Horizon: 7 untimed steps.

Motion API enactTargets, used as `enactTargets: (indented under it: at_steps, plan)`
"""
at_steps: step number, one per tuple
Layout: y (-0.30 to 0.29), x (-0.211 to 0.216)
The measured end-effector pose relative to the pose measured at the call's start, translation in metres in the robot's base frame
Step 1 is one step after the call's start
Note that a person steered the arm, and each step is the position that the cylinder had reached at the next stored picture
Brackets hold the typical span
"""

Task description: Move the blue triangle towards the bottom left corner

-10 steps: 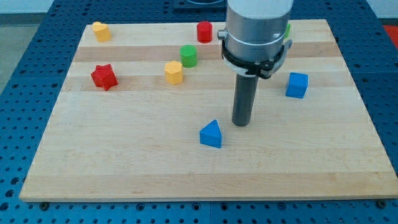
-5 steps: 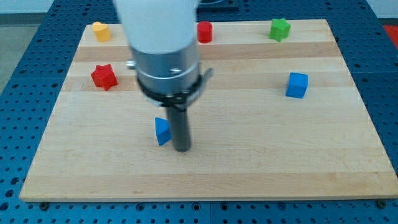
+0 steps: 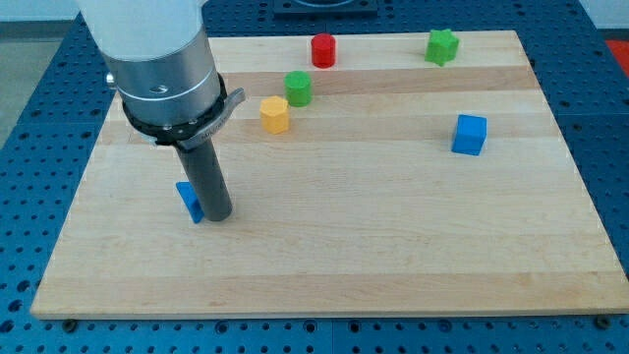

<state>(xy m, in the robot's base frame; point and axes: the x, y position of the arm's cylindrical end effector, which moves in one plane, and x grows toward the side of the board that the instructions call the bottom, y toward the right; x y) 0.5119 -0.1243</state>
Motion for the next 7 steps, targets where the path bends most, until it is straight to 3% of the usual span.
enactTargets:
  at_steps: [1, 2, 5, 7]
  plan:
    - [0.036, -0.007]
    - [0.038, -0.025]
    - [-0.065, 0.003]
    - [-0.072, -0.009]
